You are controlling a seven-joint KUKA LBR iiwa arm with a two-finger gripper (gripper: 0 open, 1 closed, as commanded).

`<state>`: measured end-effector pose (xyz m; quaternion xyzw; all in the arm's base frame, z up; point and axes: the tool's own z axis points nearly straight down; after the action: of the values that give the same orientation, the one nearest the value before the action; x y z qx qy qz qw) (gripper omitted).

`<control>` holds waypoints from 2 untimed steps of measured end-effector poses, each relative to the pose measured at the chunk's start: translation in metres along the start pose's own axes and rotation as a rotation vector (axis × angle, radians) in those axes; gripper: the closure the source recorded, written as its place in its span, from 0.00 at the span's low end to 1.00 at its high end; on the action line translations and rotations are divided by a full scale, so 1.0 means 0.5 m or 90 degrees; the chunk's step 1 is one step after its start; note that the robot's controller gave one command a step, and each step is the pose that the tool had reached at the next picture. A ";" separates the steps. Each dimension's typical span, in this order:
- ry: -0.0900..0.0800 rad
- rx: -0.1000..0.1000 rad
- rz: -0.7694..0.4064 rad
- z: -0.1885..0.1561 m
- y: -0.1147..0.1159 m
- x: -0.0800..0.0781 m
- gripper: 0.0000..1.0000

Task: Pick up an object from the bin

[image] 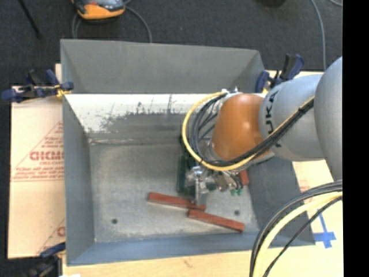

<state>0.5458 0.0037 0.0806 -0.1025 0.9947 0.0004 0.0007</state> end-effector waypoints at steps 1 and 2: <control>0.000 0.000 -0.001 0.000 0.000 0.000 1.00; -0.005 0.003 -0.075 -0.341 -0.007 0.009 1.00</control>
Offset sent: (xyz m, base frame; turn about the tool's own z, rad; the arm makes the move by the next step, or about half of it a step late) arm -0.0063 -0.0032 0.1673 -0.1202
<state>0.5420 -0.0006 0.2512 -0.1609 0.9870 -0.0012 0.0048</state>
